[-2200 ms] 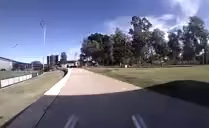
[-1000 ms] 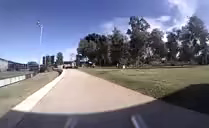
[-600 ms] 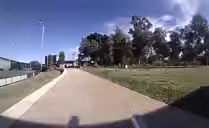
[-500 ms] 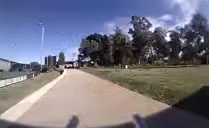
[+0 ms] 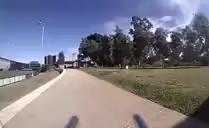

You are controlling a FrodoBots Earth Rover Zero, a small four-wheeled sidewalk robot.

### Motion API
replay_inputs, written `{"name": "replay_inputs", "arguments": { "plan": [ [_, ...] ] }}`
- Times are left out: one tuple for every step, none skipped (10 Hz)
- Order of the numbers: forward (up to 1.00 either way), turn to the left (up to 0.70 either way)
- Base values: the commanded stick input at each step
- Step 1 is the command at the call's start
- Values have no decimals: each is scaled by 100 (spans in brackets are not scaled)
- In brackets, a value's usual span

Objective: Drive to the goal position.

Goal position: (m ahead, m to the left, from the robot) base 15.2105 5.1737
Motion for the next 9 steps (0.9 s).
{"name": "replay_inputs", "arguments": {
  "plan": [
    [70, 0],
    [70, 0],
    [70, 0],
    [70, 0],
    [70, 0],
    [70, 0],
    [70, 5],
    [70, 18],
    [70, 35]
  ]
}}
